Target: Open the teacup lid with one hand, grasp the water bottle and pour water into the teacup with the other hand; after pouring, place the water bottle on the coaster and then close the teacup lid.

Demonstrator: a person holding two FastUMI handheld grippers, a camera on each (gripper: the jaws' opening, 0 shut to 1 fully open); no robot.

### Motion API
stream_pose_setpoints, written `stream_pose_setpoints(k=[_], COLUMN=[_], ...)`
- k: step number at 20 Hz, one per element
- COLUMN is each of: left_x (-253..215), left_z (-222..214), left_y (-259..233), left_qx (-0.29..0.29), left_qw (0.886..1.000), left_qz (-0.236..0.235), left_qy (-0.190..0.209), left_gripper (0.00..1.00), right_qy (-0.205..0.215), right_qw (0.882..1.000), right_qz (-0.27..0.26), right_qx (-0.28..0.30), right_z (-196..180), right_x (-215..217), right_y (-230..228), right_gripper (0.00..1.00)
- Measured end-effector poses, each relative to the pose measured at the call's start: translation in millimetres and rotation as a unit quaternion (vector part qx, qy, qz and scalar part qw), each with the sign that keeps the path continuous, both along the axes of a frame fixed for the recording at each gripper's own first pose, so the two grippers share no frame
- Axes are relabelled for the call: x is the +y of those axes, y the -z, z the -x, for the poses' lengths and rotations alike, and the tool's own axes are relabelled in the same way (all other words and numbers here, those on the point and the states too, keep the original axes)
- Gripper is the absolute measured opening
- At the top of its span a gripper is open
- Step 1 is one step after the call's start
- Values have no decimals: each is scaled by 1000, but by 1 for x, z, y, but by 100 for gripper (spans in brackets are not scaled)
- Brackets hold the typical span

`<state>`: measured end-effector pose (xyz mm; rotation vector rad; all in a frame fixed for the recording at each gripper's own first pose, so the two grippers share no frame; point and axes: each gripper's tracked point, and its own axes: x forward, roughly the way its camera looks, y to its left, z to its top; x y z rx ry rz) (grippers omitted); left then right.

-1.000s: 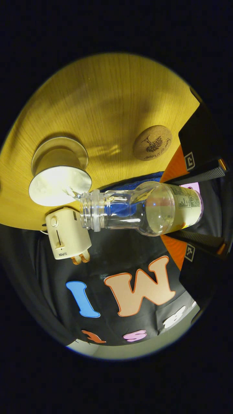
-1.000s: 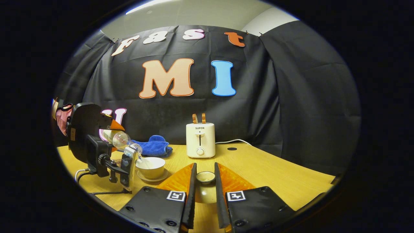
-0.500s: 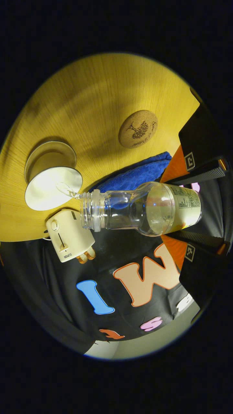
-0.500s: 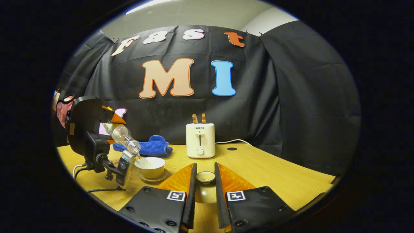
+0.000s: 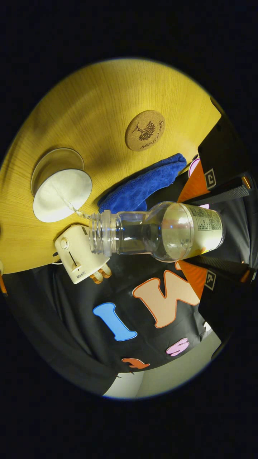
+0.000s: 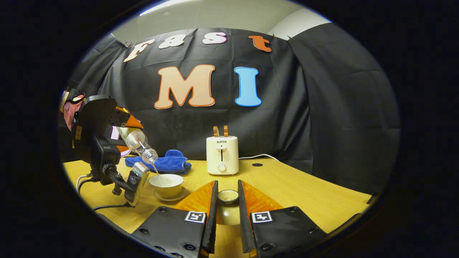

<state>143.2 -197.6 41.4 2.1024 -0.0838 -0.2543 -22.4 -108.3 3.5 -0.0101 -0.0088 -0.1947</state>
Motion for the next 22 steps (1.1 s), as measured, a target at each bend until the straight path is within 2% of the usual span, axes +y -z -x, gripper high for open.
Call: stream_pose_setpoints(k=[3, 4, 6, 9, 11, 12, 13, 14, 16, 17, 20, 22], left_x=[1, 1, 6, 2, -4, -9, -13, -20, -38, -45, -65, -76], left_z=[-1, -2, -1, 4, 8, 10, 15, 21, 27, 33, 43, 45], left_y=[1, 6, 24, 55, 77, 85, 95, 103, 109, 111, 108, 102], left_qx=[8, 21, 63, 119, 153, 170, 190, 211, 236, 246, 270, 267], left_qw=[1000, 999, 994, 972, 942, 920, 892, 858, 786, 748, 632, 559], left_qz=[9, 25, 88, 201, 297, 351, 409, 467, 570, 615, 725, 785], left_qy=[-1, -3, -17, -28, -32, -32, -40, -43, -46, -45, -40, -24], left_gripper=[66, 66, 65, 64, 66, 65, 65, 65, 65, 65, 65, 65], right_qy=[0, 0, 0, 0, 0, 0, 0, 0, -1, -1, -1, -1], right_qw=[1000, 1000, 1000, 1000, 1000, 1000, 1000, 1000, 1000, 1000, 1000, 1000], right_qz=[0, 0, 0, 0, 0, 0, 0, 0, 0, 0, 0, 0], right_qx=[0, 0, 0, 0, 0, 0, -1, 0, -1, 0, 0, 0], right_z=[0, 0, 0, 0, 0, 0, 1, -1, 0, -1, -1, 0], right_x=[0, 0, 0, 0, 0, 0, 0, 0, 1, 1, 2, 1], right_y=[0, 0, 0, 0, 0, 0, 0, 0, 0, 0, 0, 0], right_gripper=[32, 32, 32, 32, 32, 32, 32, 34, 30, 32, 32, 32])
